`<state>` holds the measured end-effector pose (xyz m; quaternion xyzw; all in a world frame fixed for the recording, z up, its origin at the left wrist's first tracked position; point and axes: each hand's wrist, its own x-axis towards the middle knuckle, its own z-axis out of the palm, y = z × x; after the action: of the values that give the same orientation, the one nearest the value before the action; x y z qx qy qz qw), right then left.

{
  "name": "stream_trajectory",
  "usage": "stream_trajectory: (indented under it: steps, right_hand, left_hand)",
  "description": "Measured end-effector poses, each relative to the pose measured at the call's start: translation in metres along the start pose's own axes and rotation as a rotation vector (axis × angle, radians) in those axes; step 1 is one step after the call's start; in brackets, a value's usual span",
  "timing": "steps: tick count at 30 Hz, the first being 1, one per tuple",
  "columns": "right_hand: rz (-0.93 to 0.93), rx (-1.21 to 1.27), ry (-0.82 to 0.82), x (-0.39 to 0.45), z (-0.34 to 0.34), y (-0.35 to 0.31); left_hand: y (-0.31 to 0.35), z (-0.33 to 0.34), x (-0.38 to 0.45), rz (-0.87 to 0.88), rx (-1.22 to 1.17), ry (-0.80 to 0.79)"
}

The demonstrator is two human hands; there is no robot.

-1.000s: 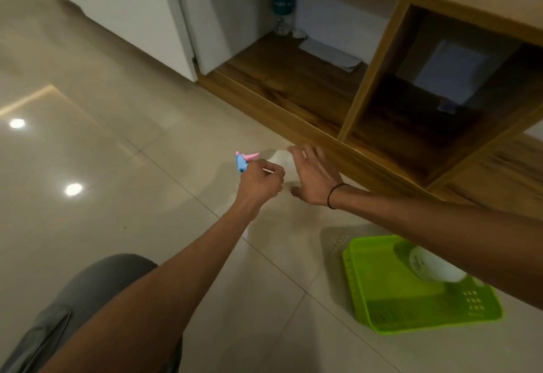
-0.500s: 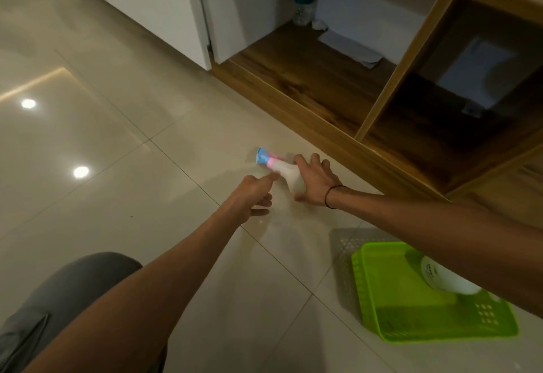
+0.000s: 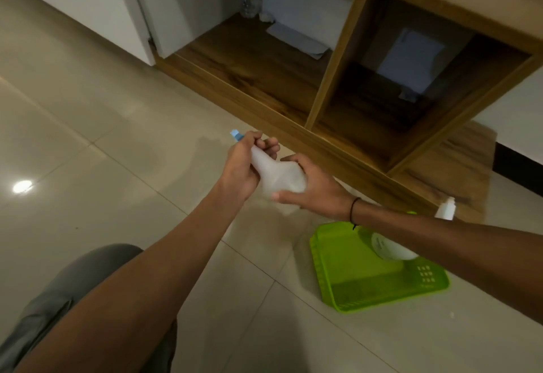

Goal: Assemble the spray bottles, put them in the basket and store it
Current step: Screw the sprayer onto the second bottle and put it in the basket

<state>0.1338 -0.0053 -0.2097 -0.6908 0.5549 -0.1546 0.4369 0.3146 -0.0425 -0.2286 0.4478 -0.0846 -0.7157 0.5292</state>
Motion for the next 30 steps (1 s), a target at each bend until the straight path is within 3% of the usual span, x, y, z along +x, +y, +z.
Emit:
stream_trajectory:
  steps: [3,5,7,9,11,13,17,19,21,27,30]
  right_hand:
    - [0.158,0.571,-0.284,-0.012,-0.030,0.007]
    - [0.203,0.730,-0.352,-0.023,-0.041,0.011]
    - [0.182,0.590,-0.140,-0.033,-0.043,0.015]
    - [0.071,0.211,0.198,-0.044,-0.038,0.018]
    - [-0.074,-0.137,0.340,-0.054,-0.033,0.024]
    - [-0.042,-0.124,0.291,-0.058,-0.035,0.025]
    - [0.178,0.569,-0.104,-0.060,-0.068,0.029]
    - [0.166,0.569,-0.221,-0.067,-0.080,0.031]
    - [0.161,0.410,-0.171,-0.074,-0.080,0.032]
    - [0.282,0.016,0.231,-0.093,-0.065,0.035]
    - [0.330,-0.032,0.322,-0.111,-0.056,0.052]
  left_hand:
    - [-0.007,0.025,-0.007,-0.041,-0.021,-0.051]
    - [-0.015,0.041,-0.013,-0.049,-0.035,-0.078]
    - [-0.022,0.055,-0.016,-0.030,-0.056,-0.069]
    - [-0.027,0.066,-0.016,0.023,-0.073,-0.014]
    - [-0.030,0.076,-0.018,0.063,-0.075,0.024]
    - [-0.034,0.081,-0.020,0.071,-0.054,0.016]
    - [-0.039,0.091,-0.026,0.021,-0.036,-0.085]
    - [-0.042,0.097,-0.032,0.003,0.026,-0.174]
    - [-0.048,0.103,-0.037,0.024,0.152,-0.246]
    - [-0.077,0.118,-0.051,0.122,0.460,-0.289]
    - [-0.099,0.121,-0.061,0.080,0.607,-0.386]
